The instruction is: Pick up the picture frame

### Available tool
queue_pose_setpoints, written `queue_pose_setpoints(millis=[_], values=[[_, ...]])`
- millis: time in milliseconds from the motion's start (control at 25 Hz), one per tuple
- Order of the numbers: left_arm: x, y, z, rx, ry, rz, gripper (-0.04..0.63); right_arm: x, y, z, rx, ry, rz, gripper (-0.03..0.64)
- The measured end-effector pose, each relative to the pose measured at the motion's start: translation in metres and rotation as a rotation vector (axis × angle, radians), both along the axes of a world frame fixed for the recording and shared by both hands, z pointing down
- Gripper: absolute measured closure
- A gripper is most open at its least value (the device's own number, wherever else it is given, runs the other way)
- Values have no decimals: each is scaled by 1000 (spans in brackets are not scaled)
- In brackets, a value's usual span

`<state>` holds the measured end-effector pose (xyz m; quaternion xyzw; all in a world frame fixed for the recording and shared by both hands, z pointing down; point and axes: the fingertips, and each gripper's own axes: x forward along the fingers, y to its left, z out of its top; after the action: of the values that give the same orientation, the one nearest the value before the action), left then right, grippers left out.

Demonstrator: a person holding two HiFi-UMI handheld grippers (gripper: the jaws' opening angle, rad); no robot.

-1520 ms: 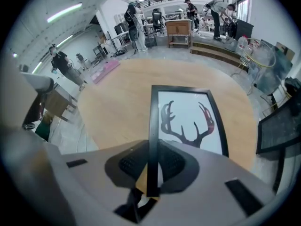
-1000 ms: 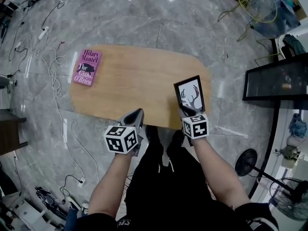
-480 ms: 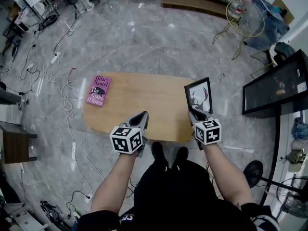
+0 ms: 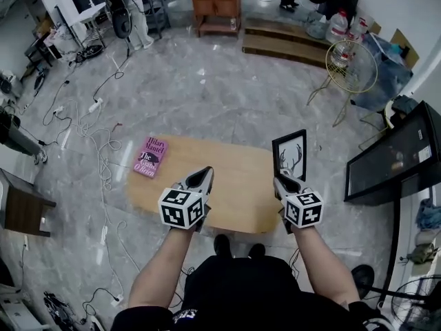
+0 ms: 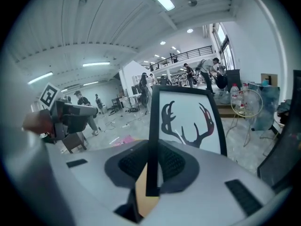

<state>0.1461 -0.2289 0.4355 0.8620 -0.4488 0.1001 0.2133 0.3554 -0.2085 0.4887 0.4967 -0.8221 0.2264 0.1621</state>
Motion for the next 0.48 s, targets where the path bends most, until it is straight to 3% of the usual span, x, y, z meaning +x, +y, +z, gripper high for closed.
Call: queue_pose_setpoints(millis=[240,480], values=[[-2,2,-40,103,-28,-43,586,31,-6,-44,94,-28,2,549],[-5,-8,-63,142,-49,-39,586,59,-26,-97,191,-21,5,549]])
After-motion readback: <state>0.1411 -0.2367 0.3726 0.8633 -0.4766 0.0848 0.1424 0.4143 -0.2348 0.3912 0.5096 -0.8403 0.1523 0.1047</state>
